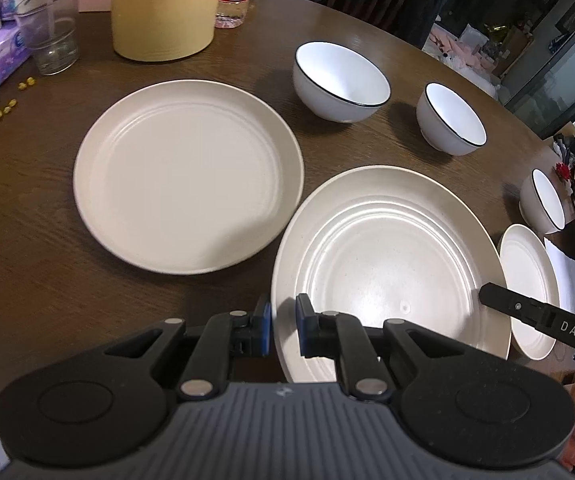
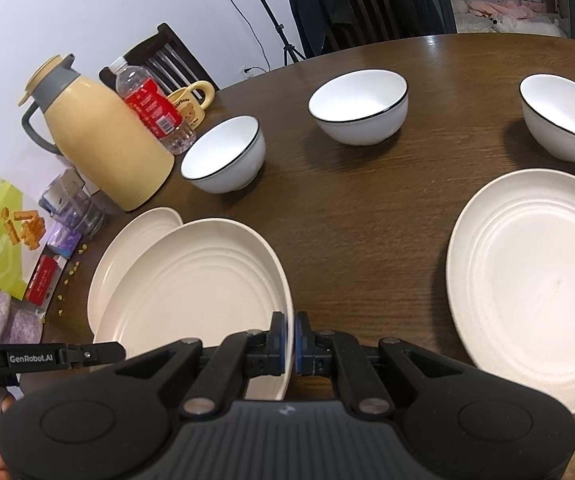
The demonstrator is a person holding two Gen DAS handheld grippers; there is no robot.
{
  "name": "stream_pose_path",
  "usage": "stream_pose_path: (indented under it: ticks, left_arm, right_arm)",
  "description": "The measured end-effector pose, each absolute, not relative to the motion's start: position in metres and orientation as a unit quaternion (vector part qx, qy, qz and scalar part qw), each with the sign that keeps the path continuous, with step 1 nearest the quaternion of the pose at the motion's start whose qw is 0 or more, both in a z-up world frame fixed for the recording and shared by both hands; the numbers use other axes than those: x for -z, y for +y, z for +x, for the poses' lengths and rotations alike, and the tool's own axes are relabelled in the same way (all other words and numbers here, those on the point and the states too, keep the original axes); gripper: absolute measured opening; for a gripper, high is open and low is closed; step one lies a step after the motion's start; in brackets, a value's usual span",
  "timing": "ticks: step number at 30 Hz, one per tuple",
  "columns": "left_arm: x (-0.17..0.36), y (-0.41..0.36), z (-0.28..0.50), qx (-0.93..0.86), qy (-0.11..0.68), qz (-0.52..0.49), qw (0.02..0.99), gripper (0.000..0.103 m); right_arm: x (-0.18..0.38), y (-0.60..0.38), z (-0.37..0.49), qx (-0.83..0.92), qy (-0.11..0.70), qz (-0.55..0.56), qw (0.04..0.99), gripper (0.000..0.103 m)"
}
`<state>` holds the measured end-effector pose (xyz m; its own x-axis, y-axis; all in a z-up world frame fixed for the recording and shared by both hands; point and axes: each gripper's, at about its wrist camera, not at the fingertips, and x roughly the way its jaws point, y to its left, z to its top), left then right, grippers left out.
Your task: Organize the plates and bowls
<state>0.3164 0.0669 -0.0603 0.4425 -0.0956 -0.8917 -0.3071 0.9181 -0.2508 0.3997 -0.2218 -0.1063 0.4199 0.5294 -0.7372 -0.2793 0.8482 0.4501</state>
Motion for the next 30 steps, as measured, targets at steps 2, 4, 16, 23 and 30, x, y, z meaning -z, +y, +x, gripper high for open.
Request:
stream_pose_path:
  ticks: [2,4,16,23,30]
  left_arm:
    - [0.059,0.073,0.311,-0.065,0.523,-0.193,0.828,0.013]
    - [0.058,0.077,0.305,-0.067,0.522,-0.194,0.828,0.013]
    - [0.055,0.108,0.267,-0.075,0.515,-0.2,0.83,0.013]
    - [0.057,0.123,0.246,-0.083,0.516,-0.204,0.828,0.013]
    - [0.063,0.131,0.231,-0.085,0.522,-0.204,0.824,0.013]
  right_arm:
    - [0.106,-0.216,0.394,-0.244,0.481,0.13,0.832,0.005]
    - [0.105,-0.21,0.388,-0.246,0.481,0.129,0.832,0.005]
    - [0.102,-0.18,0.353,-0.254,0.48,0.123,0.831,0.005]
    - [0.105,-0.163,0.336,-0.262,0.483,0.118,0.827,0.005]
    - [0.109,-0.153,0.322,-0.266,0.487,0.112,0.825,0.005]
